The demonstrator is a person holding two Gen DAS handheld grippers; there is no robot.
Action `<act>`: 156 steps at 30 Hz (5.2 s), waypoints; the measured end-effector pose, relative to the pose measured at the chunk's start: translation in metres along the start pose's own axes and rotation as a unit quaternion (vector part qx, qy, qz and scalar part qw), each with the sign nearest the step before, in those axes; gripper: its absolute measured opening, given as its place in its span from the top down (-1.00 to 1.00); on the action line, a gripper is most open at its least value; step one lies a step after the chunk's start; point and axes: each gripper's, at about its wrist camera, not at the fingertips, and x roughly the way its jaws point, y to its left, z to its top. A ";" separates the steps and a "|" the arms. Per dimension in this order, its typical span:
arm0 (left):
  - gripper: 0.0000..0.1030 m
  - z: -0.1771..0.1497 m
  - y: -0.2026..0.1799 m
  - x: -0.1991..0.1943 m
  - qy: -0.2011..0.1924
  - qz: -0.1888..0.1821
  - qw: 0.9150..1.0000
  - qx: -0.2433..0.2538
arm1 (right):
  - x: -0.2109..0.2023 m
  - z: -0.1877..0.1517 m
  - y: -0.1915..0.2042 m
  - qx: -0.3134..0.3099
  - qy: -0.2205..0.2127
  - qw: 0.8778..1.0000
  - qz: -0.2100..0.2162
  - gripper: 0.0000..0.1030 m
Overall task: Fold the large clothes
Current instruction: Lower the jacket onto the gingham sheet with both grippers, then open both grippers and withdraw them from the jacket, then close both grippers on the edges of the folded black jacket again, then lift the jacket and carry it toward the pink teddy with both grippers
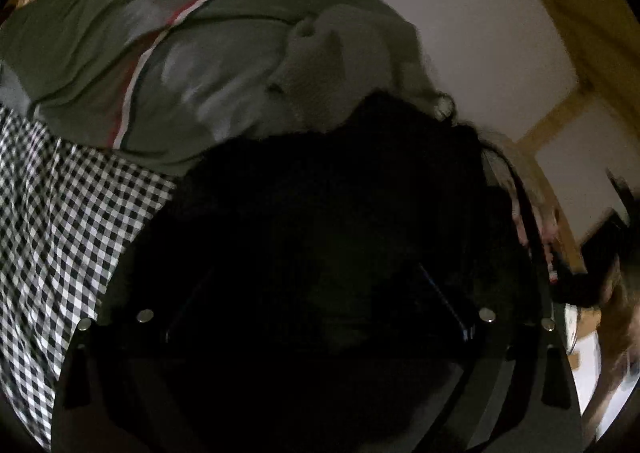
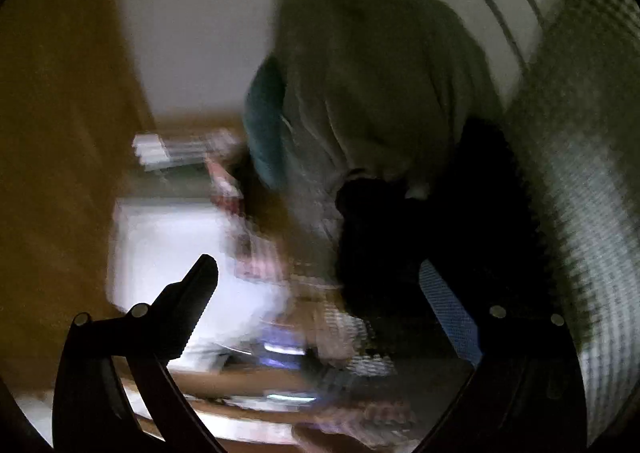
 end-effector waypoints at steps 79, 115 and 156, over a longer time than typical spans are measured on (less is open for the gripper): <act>-0.91 -0.138 0.017 -0.043 -0.081 0.085 0.992 -0.035 | -0.020 -0.216 -0.151 -0.032 0.011 0.990 -0.134 -0.95; -0.91 -0.244 0.073 -0.015 -0.155 -0.252 0.858 -0.420 | 0.096 -0.164 -0.145 0.116 0.015 0.992 -0.048 -0.48; 0.12 -0.242 0.032 -0.015 -0.078 -0.259 0.875 -0.401 | 0.088 -0.156 -0.124 0.099 0.001 0.995 0.019 0.03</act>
